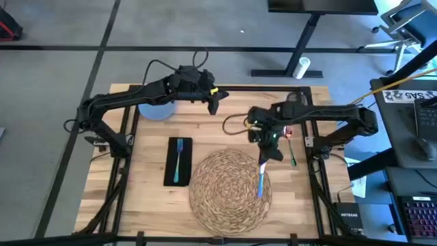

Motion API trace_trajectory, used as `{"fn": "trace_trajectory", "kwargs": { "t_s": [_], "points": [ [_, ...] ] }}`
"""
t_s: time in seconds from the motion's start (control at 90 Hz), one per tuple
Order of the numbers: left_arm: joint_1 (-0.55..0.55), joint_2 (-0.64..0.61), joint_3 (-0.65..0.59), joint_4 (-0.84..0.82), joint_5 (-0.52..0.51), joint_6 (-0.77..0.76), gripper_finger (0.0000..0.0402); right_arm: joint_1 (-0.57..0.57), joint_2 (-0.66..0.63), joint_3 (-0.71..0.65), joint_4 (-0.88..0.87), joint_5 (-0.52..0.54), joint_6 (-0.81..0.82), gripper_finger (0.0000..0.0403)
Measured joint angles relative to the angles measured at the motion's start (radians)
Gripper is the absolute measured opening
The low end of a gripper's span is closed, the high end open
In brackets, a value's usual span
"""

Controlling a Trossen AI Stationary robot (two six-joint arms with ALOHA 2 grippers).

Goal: Set table place
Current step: Put the blue table knife on top of the brown placemat

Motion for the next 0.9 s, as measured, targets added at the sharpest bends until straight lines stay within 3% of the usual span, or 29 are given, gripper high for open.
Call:
{"fn": "trace_trajectory", "kwargs": {
  "t_s": [0.3, 0.578, 0.9],
  "points": [
    [0.0, 0.0, 0.0, -0.004, 0.001, 0.0, 0.0, 0.122, 0.015, -0.182, 0.358, -0.038, 0.19, 0.0],
    [0.0, 0.0, 0.0, -0.004, 0.001, 0.0, 0.0, 0.153, 0.021, -0.318, 0.754, -0.038, 0.402, 0.0],
    [0.0, 0.0, 0.0, -0.005, 0.001, 0.0, 0.0, 0.151, 0.144, -0.334, 0.801, -0.066, 0.352, 0.0]
  ]
}}
